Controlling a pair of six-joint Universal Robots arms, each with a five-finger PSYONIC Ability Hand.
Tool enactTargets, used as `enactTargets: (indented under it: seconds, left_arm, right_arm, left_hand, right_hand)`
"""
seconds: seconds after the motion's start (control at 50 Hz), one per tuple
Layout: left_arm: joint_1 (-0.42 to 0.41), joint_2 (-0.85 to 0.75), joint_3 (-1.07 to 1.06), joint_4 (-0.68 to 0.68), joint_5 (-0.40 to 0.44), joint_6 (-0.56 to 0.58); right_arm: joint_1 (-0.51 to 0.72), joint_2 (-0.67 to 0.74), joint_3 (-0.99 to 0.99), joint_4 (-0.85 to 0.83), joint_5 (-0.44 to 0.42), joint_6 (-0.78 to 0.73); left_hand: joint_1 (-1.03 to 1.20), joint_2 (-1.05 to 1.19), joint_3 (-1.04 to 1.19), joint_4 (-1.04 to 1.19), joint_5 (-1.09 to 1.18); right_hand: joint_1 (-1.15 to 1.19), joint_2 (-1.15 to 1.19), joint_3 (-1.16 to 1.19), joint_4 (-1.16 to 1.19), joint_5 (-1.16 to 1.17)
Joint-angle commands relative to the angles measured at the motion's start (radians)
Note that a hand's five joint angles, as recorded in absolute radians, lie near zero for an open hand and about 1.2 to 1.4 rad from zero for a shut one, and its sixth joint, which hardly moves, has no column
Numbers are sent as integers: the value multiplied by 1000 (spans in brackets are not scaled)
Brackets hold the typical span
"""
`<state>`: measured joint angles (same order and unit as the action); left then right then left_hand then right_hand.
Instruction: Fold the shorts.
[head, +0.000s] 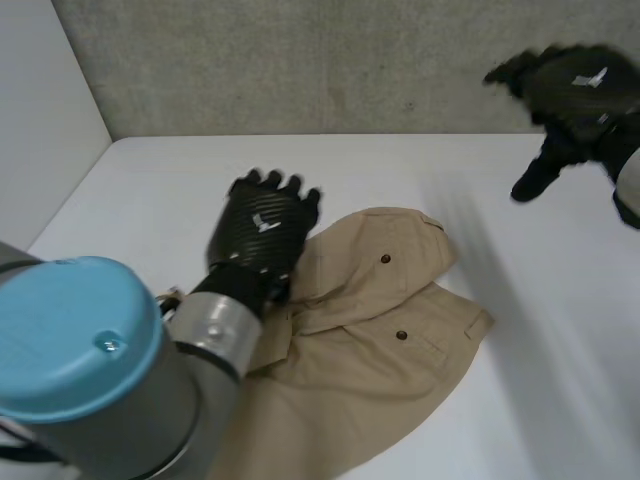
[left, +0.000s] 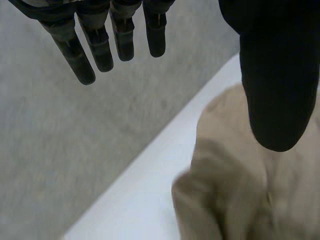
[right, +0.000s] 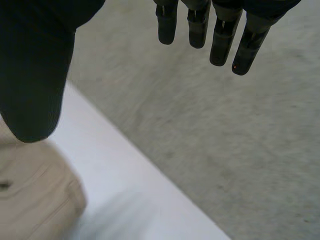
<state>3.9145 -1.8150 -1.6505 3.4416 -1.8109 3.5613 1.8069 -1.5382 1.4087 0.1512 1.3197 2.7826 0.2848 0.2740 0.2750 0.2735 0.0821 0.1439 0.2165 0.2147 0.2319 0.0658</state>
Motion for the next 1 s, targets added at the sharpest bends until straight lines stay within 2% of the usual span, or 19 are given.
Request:
enactTargets:
  seconds: [0.02, 0.16, 0.28, 0.38, 0.62, 0.88, 0.98, 1.0]
  left_arm:
    - [16, 98, -86, -191, -45, -181]
    - [11, 112, -103, -358, -48, -343]
    - [8, 106, -137, -384, -47, -417]
    - [8, 100, -161, -380, -47, -426]
    - [5, 102, -203, -378, -44, -426]
    - [-7, 102, -221, -380, -47, -424]
    - [-21, 100, -233, -380, -47, -421]
    - [-24, 100, -235, -380, -47, -421]
  right_arm:
    - [-11, 67, 113, 22, -125, -245]
    - [-46, 159, 217, 16, -210, -443]
    - [-80, 239, 259, 5, -272, -509]
    - [-113, 328, 271, -36, -310, -517]
    - [-127, 426, 282, -179, -324, -517]
    - [-124, 478, 269, -186, -323, -587]
    - [-123, 489, 260, -191, -327, -594]
    - [-123, 487, 256, -194, -341, -594]
  left_hand:
    - [52, 63, 61, 63, 80]
    - [55, 66, 65, 66, 83]
    - [58, 69, 68, 69, 86]
    - [73, 83, 82, 84, 101]
    - [90, 101, 100, 101, 118]
    - [90, 101, 100, 101, 118]
    - [99, 110, 109, 110, 127]
    - [105, 116, 115, 116, 133]
  right_hand:
    - [31, -42, -40, -57, -66]
    - [52, -20, -18, -36, -44]
    - [188, 115, 117, 99, 91]
    - [308, 235, 237, 220, 211]
    - [499, 426, 428, 411, 402]
    - [599, 526, 528, 510, 502]
    - [982, 910, 912, 894, 886]
    - [1250, 1177, 1179, 1162, 1153]
